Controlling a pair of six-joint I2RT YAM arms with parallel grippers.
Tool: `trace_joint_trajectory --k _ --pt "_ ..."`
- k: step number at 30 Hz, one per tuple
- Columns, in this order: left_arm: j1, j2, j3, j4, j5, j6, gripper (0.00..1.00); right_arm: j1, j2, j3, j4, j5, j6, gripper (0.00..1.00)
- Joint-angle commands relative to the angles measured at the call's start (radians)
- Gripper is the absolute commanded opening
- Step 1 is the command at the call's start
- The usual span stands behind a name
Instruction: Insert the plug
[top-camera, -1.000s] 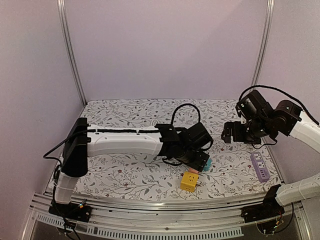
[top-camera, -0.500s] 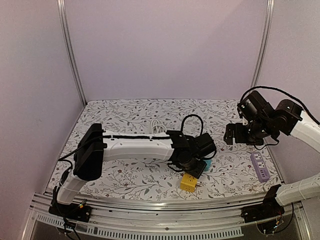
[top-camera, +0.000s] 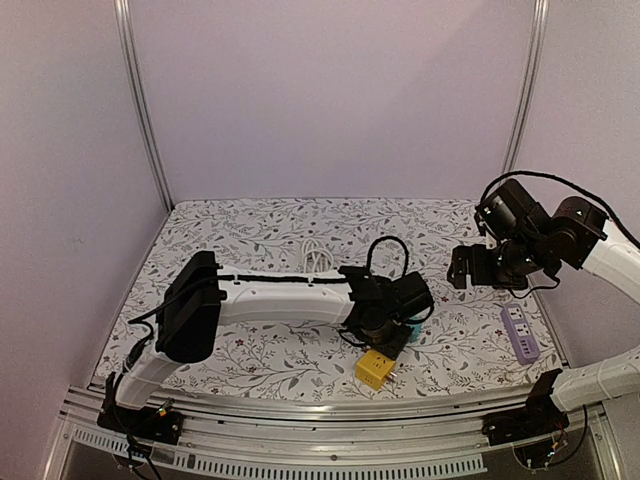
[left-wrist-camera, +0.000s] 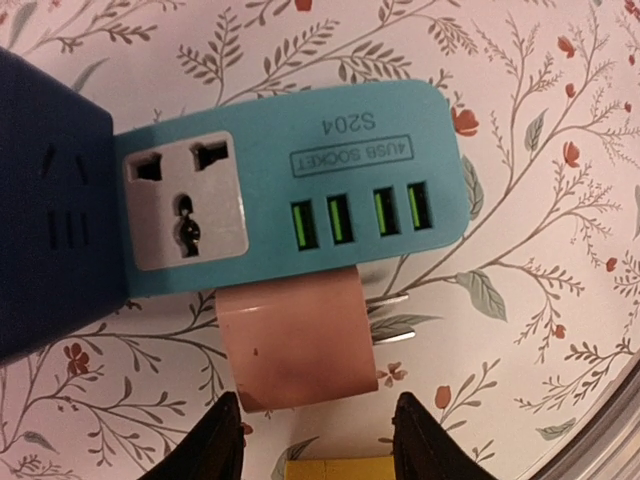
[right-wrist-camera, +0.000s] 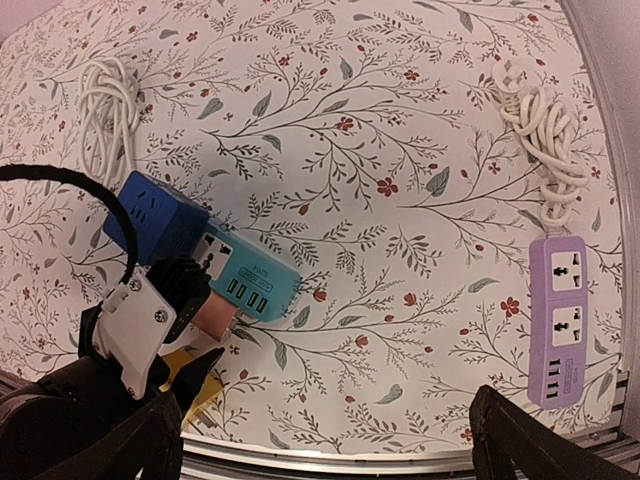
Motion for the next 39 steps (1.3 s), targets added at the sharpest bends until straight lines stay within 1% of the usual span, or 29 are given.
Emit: trace_joint_trajectory --k 1,4,8,9,14,24,28,32,37,39 --pt "0.009 0.029 0.004 -0.009 0.001 0.034 0.48 -0.007 0.011 0.032 -0.015 -0.004 -0.005 0.99" --pt "0.011 0.027 -0.015 0.003 0.003 0.04 0.42 -0.008 0.018 0.036 -0.015 -0.008 -0.008 0.99" --pt "0.013 0.02 -0.037 0.022 -0.002 0.048 0.41 -0.008 0.036 0.041 -0.018 -0.017 -0.015 0.99" --pt "0.014 0.02 -0.039 0.022 -0.003 0.049 0.43 -0.007 0.04 0.042 -0.019 -0.02 -0.014 0.99" --pt "0.014 0.008 -0.046 0.033 -0.003 0.034 0.62 -0.008 0.056 0.051 -0.026 -0.03 -0.016 0.99" --pt "0.011 0.025 -0.046 0.064 -0.043 -0.057 0.64 -0.008 0.065 0.06 -0.053 -0.047 0.006 0.99" --pt "0.009 0.031 -0.049 0.086 -0.059 -0.062 0.57 -0.007 0.06 0.06 -0.069 -0.046 0.014 0.99" --pt "0.01 0.047 -0.041 0.09 -0.057 -0.045 0.44 -0.007 0.055 0.067 -0.078 -0.045 0.014 0.99" --pt "0.009 0.027 -0.075 0.107 -0.049 -0.021 0.36 -0.007 0.058 0.073 -0.08 -0.04 0.014 0.99" --pt "0.009 0.009 -0.096 0.117 -0.053 0.0 0.35 -0.007 0.059 0.073 -0.076 -0.043 0.011 0.99"
